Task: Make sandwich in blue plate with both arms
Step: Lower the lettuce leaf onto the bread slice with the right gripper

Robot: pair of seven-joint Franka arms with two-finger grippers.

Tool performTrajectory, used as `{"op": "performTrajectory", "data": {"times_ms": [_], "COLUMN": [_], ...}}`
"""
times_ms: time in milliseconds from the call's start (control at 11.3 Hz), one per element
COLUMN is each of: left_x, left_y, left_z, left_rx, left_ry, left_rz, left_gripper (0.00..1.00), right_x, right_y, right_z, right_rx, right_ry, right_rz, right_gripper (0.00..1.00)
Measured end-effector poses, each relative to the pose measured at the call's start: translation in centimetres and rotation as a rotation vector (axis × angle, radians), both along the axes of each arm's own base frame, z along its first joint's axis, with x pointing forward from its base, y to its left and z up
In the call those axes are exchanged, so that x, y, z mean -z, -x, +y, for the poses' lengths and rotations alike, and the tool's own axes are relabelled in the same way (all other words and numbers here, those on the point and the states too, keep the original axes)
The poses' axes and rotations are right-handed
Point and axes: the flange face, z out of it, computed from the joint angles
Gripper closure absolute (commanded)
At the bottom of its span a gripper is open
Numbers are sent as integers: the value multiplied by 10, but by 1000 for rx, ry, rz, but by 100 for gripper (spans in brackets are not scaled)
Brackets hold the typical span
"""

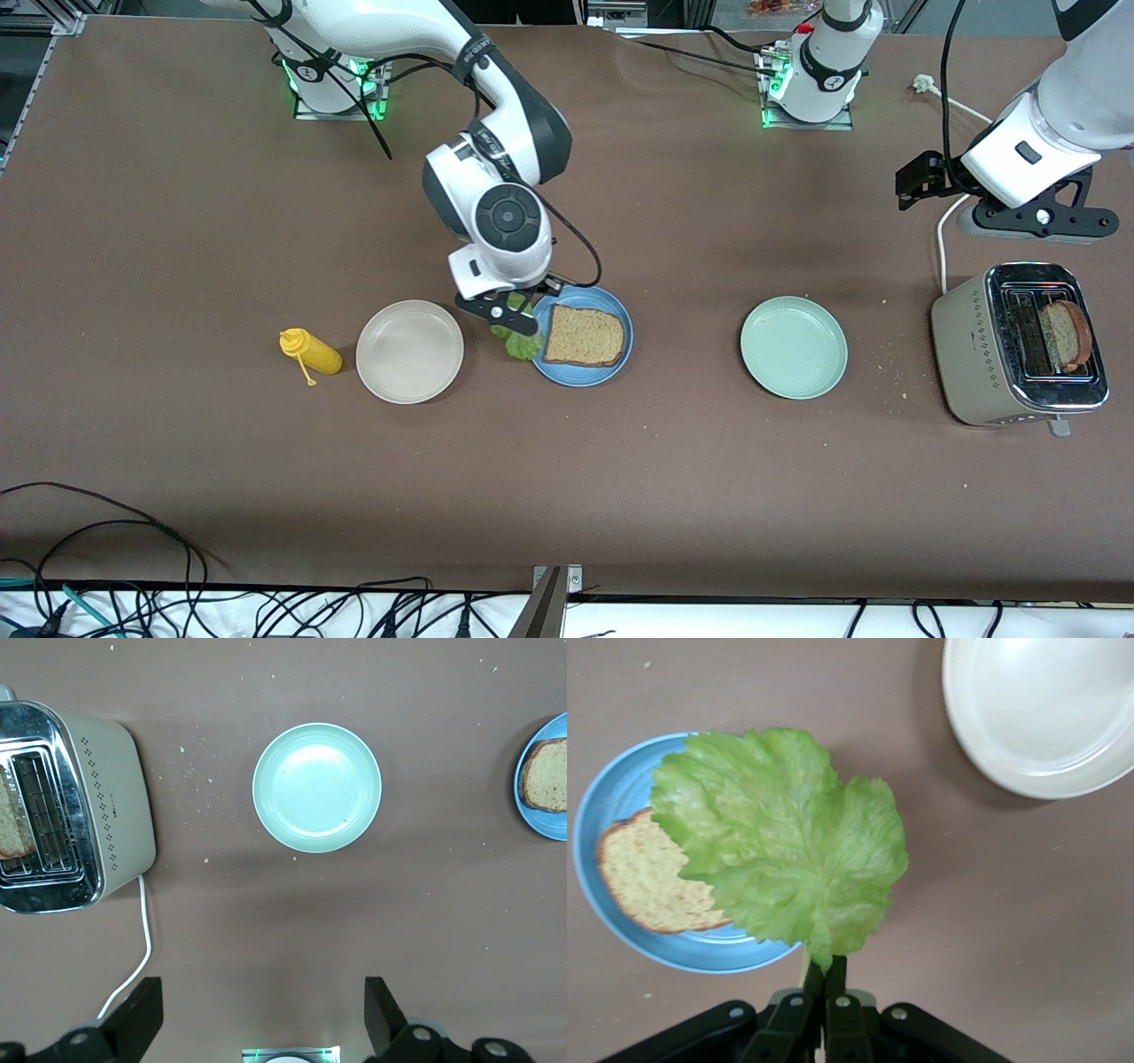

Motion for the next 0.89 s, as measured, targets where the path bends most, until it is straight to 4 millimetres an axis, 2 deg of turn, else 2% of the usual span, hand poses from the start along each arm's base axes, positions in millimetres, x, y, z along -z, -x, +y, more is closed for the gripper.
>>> {"op": "performTrajectory", "data": {"times_ms": [177,354,885], "left_x": [0,0,0], "left_y": [0,0,0], "left_z": [0,0,0], "left_rx": [0,0,-1], "left_ry": [0,0,0], "left_rz": [0,0,0], "left_gripper": [0,0,0], "right_x": [7,16,58], "right_y": [3,1,-5], "right_z": [21,33,47], "right_rx": [63,122,175], "right_ry": [-36,-52,-66], "right_rz": [-15,-41,-78], "right_gripper": [100,100,100]}}
